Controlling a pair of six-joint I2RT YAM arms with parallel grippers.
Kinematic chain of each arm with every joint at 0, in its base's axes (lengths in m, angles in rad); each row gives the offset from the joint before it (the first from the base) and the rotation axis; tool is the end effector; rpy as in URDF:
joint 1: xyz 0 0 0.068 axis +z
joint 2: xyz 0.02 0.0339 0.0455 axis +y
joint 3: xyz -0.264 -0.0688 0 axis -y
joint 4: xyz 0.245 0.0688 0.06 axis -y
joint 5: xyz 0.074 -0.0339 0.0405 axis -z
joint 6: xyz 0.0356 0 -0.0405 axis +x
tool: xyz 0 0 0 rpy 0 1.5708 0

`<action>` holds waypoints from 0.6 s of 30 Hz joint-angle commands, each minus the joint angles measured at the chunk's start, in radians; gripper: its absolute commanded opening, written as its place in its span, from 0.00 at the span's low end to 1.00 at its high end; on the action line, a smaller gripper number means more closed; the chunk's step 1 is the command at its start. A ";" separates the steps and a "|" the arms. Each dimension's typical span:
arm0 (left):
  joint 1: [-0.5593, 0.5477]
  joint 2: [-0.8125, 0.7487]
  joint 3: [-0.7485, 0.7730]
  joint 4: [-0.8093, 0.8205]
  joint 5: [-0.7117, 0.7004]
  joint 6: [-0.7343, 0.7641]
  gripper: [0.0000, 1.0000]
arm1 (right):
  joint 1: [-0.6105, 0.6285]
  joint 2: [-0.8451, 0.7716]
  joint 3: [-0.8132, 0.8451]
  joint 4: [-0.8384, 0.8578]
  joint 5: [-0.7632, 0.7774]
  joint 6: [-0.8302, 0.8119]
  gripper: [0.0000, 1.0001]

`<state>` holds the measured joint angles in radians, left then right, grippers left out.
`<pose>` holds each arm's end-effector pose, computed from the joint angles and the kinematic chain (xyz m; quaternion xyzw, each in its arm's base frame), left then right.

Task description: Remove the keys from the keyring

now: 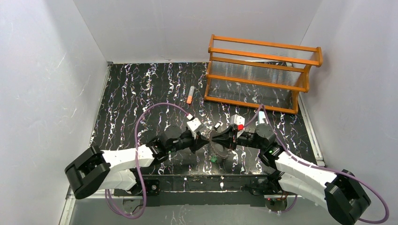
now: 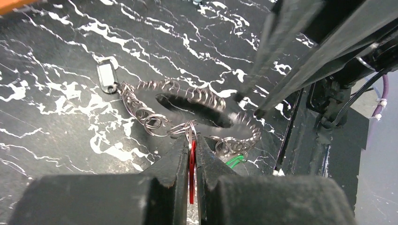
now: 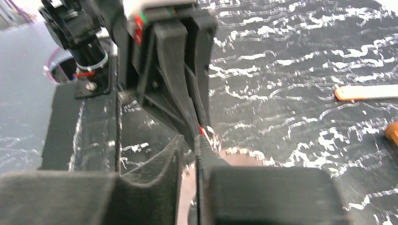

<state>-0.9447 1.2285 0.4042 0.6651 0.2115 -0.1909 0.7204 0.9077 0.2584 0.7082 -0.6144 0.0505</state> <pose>0.1400 -0.2063 0.2058 0.3422 0.6785 -0.4146 0.5006 0.1306 0.1420 0.2273 -0.4227 0.5452 0.4530 0.5647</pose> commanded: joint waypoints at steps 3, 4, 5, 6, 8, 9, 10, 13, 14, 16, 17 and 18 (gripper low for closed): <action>0.001 -0.091 0.067 -0.114 0.002 0.081 0.00 | 0.005 -0.051 0.090 -0.277 0.069 -0.136 0.35; 0.000 -0.094 0.075 -0.131 0.007 0.086 0.00 | 0.005 -0.037 0.091 -0.265 0.067 -0.138 0.38; -0.001 -0.096 0.083 -0.147 0.012 0.092 0.00 | 0.004 -0.023 0.091 -0.249 0.065 -0.138 0.40; 0.000 -0.098 0.090 -0.164 0.014 0.098 0.00 | 0.005 -0.010 0.093 -0.234 0.061 -0.139 0.41; 0.000 -0.106 0.102 -0.193 0.019 0.108 0.00 | 0.004 0.013 0.101 -0.211 0.064 -0.137 0.43; 0.000 -0.109 0.108 -0.205 0.019 0.111 0.00 | 0.004 0.025 0.108 -0.210 0.067 -0.138 0.43; -0.001 -0.110 0.112 -0.213 0.023 0.116 0.00 | 0.006 0.033 0.114 -0.207 0.067 -0.139 0.44; 0.000 -0.109 0.124 -0.227 0.035 0.122 0.00 | 0.013 0.048 0.114 -0.184 0.078 -0.138 0.44; 0.000 -0.107 0.127 -0.230 0.036 0.123 0.00 | 0.015 0.052 0.112 -0.176 0.084 -0.136 0.44; -0.001 -0.100 0.134 -0.236 0.048 0.125 0.00 | 0.017 0.058 0.109 -0.157 0.084 -0.132 0.44; 0.000 -0.098 0.137 -0.239 0.051 0.124 0.00 | 0.018 0.065 0.109 -0.149 0.080 -0.128 0.44; 0.001 -0.097 0.141 -0.241 0.054 0.126 0.00 | 0.020 0.073 0.113 -0.146 0.075 -0.128 0.44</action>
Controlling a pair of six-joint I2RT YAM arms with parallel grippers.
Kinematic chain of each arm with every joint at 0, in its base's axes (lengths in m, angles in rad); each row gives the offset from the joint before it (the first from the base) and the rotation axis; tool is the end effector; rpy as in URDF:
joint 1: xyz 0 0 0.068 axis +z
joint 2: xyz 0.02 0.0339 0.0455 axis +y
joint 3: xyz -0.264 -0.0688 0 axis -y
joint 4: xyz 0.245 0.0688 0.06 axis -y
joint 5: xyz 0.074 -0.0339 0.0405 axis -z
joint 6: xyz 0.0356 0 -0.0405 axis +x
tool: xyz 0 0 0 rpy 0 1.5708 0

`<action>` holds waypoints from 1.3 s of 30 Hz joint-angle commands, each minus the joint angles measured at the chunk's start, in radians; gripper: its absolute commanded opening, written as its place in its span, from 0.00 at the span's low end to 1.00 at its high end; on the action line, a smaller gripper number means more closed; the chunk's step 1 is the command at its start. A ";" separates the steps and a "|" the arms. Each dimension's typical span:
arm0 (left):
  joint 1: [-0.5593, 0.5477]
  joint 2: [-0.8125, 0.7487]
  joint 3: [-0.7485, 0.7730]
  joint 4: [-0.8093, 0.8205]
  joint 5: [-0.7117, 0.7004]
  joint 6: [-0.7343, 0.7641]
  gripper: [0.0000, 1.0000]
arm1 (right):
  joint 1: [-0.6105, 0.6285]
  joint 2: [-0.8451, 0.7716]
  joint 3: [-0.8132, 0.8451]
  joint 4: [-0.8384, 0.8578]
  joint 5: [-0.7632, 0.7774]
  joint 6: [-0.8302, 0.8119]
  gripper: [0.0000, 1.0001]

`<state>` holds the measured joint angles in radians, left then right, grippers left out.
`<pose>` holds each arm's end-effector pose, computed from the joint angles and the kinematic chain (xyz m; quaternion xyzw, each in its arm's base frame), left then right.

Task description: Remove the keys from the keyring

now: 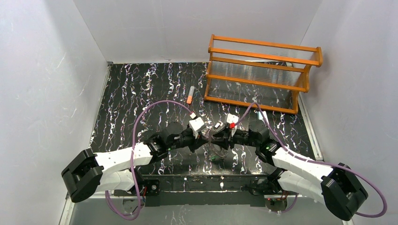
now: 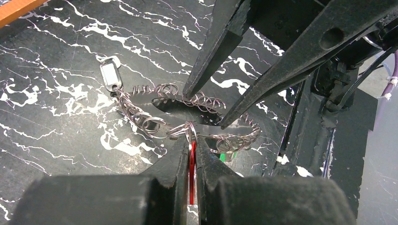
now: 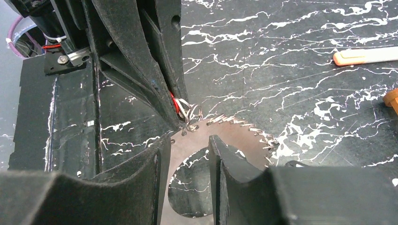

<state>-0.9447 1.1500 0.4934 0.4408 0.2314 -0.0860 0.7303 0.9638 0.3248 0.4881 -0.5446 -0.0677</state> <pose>0.1393 -0.2065 0.2292 0.3880 0.6736 -0.3851 0.4975 0.1405 0.1506 0.2167 -0.4453 0.6050 0.3971 0.5273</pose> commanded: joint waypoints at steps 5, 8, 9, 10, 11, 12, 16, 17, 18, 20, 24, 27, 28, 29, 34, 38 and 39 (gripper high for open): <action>0.000 -0.023 0.061 -0.030 0.044 0.027 0.00 | 0.032 0.050 0.054 0.090 0.040 -0.023 0.42; 0.000 -0.026 0.064 -0.038 0.047 0.027 0.00 | 0.038 0.064 0.053 0.108 0.065 -0.024 0.40; 0.000 -0.027 0.066 -0.042 0.051 0.028 0.00 | 0.040 0.066 0.053 0.115 0.073 -0.025 0.39; -0.001 -0.027 0.067 -0.043 0.055 0.028 0.00 | 0.043 0.069 0.053 0.120 0.081 -0.025 0.39; 0.000 -0.027 0.069 -0.046 0.057 0.028 0.00 | 0.045 0.069 0.052 0.124 0.088 -0.024 0.37; 0.000 -0.027 0.070 -0.046 0.060 0.028 0.00 | 0.047 0.069 0.051 0.127 0.103 -0.025 0.35; 0.000 -0.034 0.078 -0.061 0.066 0.030 0.00 | 0.052 0.066 0.048 0.124 0.141 -0.030 0.27; 0.000 -0.036 0.080 -0.064 0.068 0.031 0.00 | 0.052 0.063 0.048 0.124 0.142 -0.030 0.25; 0.000 -0.036 0.082 -0.068 0.071 0.033 0.00 | 0.055 0.064 0.049 0.123 0.141 -0.030 0.22; 0.000 -0.033 0.087 -0.071 0.080 0.035 0.00 | 0.056 0.069 0.055 0.117 0.132 -0.033 0.20; 0.000 -0.015 0.109 -0.089 0.110 0.042 0.00 | 0.059 0.081 0.057 0.120 0.072 -0.049 0.24; 0.000 -0.006 0.129 -0.119 0.125 0.054 0.00 | 0.061 0.093 0.066 0.119 0.033 -0.063 0.28; 0.000 -0.004 0.135 -0.127 0.127 0.058 0.00 | 0.062 0.095 0.066 0.125 0.028 -0.067 0.28; 0.000 -0.003 0.141 -0.135 0.131 0.059 0.00 | 0.063 0.095 0.065 0.131 0.028 -0.070 0.29; -0.002 0.009 0.164 -0.165 0.150 0.063 0.00 | 0.065 0.098 0.071 0.155 0.019 -0.091 0.35; -0.002 0.015 0.178 -0.177 0.155 0.056 0.00 | 0.072 0.087 0.065 0.197 0.027 -0.104 0.32; -0.002 0.018 0.184 -0.186 0.152 0.055 0.00 | 0.075 0.082 0.065 0.202 0.026 -0.109 0.30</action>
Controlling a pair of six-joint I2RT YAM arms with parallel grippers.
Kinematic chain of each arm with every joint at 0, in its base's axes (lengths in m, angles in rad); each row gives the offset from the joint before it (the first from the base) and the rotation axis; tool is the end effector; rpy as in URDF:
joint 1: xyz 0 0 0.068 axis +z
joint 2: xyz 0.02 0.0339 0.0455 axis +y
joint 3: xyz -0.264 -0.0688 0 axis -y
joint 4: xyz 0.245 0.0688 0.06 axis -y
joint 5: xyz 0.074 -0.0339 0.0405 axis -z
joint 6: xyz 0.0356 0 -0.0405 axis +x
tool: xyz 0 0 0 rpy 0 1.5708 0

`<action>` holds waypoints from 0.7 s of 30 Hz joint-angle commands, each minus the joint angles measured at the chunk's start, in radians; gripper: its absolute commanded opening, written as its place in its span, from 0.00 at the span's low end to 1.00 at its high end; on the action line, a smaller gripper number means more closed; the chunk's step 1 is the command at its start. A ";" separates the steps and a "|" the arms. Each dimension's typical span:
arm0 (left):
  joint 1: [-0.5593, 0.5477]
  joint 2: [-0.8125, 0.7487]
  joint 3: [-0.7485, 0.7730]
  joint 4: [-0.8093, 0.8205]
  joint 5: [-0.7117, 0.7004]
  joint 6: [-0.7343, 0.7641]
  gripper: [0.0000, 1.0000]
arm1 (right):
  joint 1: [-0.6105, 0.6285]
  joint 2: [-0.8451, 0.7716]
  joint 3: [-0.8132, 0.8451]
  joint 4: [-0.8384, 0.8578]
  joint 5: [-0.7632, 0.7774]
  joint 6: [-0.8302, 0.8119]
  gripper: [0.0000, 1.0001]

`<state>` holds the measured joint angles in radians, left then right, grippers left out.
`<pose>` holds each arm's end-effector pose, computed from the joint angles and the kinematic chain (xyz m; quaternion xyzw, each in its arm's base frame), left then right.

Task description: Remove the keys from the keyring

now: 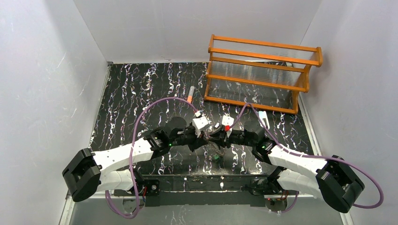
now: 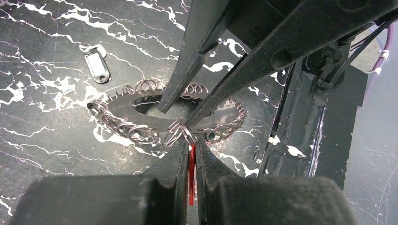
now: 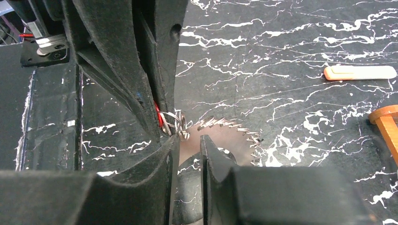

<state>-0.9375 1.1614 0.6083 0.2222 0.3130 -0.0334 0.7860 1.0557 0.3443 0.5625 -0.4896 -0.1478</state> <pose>0.1432 -0.2136 0.2430 0.4326 0.6837 -0.3800 0.4484 0.1429 0.1667 0.2131 -0.4721 0.5853 0.3730 0.5435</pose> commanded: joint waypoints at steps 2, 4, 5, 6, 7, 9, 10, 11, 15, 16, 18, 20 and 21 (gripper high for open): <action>-0.009 0.014 0.087 0.001 0.067 0.001 0.00 | 0.021 -0.017 0.049 0.133 -0.040 -0.041 0.28; -0.009 0.024 0.113 -0.043 0.066 -0.004 0.00 | 0.022 -0.012 0.057 0.130 -0.053 -0.056 0.27; -0.009 0.032 0.132 -0.073 0.064 -0.007 0.00 | 0.022 -0.009 0.058 0.136 -0.057 -0.061 0.26; -0.009 0.040 0.152 -0.105 0.062 -0.007 0.00 | 0.023 -0.002 0.056 0.143 -0.064 -0.063 0.25; -0.009 0.047 0.175 -0.141 0.063 -0.007 0.00 | 0.024 0.003 0.056 0.150 -0.075 -0.065 0.25; -0.009 0.056 0.208 -0.193 0.064 -0.004 0.00 | 0.024 0.024 0.065 0.152 -0.102 -0.069 0.25; -0.009 0.056 0.218 -0.209 0.063 -0.002 0.00 | 0.024 0.034 0.069 0.152 -0.114 -0.074 0.25; -0.009 0.057 0.226 -0.215 0.063 0.002 0.00 | 0.025 0.042 0.070 0.154 -0.123 -0.076 0.26; -0.009 0.062 0.259 -0.278 0.075 0.014 0.00 | 0.029 0.057 0.072 0.157 -0.144 -0.083 0.26; -0.009 0.064 0.266 -0.284 0.073 0.016 0.00 | 0.029 0.057 0.071 0.159 -0.144 -0.085 0.21; -0.010 0.061 0.273 -0.293 0.067 0.018 0.00 | 0.030 0.052 0.068 0.163 -0.139 -0.085 0.07; -0.010 0.055 0.277 -0.302 0.045 0.018 0.00 | 0.029 0.041 0.063 0.165 -0.132 -0.085 0.01; -0.009 0.049 0.274 -0.308 0.029 0.016 0.00 | 0.029 0.030 0.056 0.173 -0.119 -0.078 0.01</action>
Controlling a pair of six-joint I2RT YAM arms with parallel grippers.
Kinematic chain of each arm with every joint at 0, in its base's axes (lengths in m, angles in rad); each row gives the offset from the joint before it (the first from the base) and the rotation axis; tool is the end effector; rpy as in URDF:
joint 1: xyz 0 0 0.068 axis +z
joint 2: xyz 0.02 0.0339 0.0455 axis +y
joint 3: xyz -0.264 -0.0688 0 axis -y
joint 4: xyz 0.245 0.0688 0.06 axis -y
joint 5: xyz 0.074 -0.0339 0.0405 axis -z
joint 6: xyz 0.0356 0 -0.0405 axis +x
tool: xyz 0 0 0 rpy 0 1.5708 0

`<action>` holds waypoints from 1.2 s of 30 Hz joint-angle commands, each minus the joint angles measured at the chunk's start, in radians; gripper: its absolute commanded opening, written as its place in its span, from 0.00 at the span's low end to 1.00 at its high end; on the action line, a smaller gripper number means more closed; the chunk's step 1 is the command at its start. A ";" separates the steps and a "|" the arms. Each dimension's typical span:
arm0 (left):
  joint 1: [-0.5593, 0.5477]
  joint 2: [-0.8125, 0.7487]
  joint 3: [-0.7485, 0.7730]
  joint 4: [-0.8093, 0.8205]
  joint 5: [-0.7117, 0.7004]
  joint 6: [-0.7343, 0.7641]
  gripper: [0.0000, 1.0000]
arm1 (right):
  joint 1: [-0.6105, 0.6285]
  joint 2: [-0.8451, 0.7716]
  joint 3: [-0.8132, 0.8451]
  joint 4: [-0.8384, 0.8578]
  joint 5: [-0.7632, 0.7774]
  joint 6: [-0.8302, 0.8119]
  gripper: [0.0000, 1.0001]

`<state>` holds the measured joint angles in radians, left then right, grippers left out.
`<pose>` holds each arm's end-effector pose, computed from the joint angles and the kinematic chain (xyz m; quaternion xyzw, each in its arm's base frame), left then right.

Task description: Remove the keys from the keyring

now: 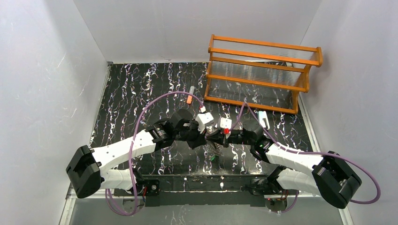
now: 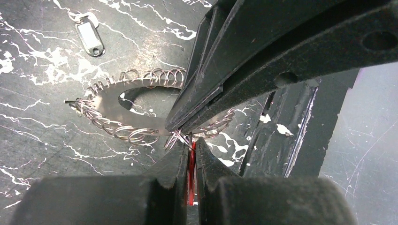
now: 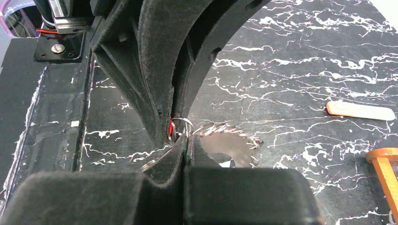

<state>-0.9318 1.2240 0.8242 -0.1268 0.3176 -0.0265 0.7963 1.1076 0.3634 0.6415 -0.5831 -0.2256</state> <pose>0.1536 -0.2254 0.2675 0.4452 0.7352 -0.3487 0.3738 0.1441 0.1753 0.2172 -0.5157 0.5262 0.3854 0.5556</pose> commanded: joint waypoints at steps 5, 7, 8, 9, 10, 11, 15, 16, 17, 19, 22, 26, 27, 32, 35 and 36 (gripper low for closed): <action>-0.010 -0.043 0.017 0.039 -0.074 -0.037 0.00 | 0.013 -0.077 -0.026 0.191 0.025 0.063 0.01; -0.005 -0.049 -0.005 0.039 -0.091 -0.070 0.00 | 0.008 -0.092 -0.049 0.234 0.030 0.092 0.01; 0.000 -0.053 -0.014 0.035 -0.097 -0.084 0.00 | 0.005 -0.100 -0.061 0.259 0.031 0.107 0.01; 0.004 -0.058 -0.023 0.032 -0.109 -0.099 0.00 | 0.001 -0.104 -0.075 0.287 0.031 0.125 0.01; 0.012 -0.065 -0.035 0.031 -0.118 -0.112 0.00 | -0.003 -0.109 -0.085 0.310 0.031 0.140 0.01; 0.022 -0.074 -0.046 0.031 -0.124 -0.126 0.00 | -0.007 -0.113 -0.094 0.330 0.029 0.157 0.01; 0.054 -0.110 -0.065 0.017 -0.154 -0.164 0.00 | -0.010 -0.129 -0.104 0.343 0.017 0.173 0.01; 0.064 -0.119 -0.066 0.012 -0.169 -0.172 0.00 | -0.013 -0.135 -0.106 0.340 0.014 0.175 0.01; 0.071 -0.128 -0.068 0.012 -0.178 -0.178 0.00 | -0.015 -0.141 -0.107 0.335 0.011 0.175 0.01; 0.082 -0.141 -0.067 0.013 -0.178 -0.183 0.00 | -0.016 -0.149 -0.108 0.325 0.004 0.176 0.01; 0.086 -0.114 -0.061 0.018 -0.123 -0.182 0.00 | -0.020 -0.162 -0.116 0.350 -0.006 0.189 0.01; 0.087 -0.045 -0.051 0.034 -0.004 -0.189 0.00 | -0.020 -0.161 -0.130 0.455 -0.015 0.243 0.01; 0.086 -0.036 -0.053 0.044 0.020 -0.194 0.00 | -0.020 -0.153 -0.136 0.492 -0.016 0.265 0.01; 0.087 -0.034 -0.102 0.164 0.109 -0.257 0.00 | -0.020 -0.121 -0.176 0.665 0.012 0.342 0.01; 0.087 -0.038 -0.138 0.219 0.126 -0.305 0.00 | -0.020 -0.107 -0.184 0.724 0.028 0.361 0.01; 0.086 -0.038 -0.147 0.230 0.124 -0.322 0.00 | -0.020 -0.103 -0.185 0.738 0.031 0.364 0.01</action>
<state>-0.8589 1.1870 0.7292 0.0521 0.4335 -0.2840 0.7677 1.0119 0.1619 1.0584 -0.5274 0.0738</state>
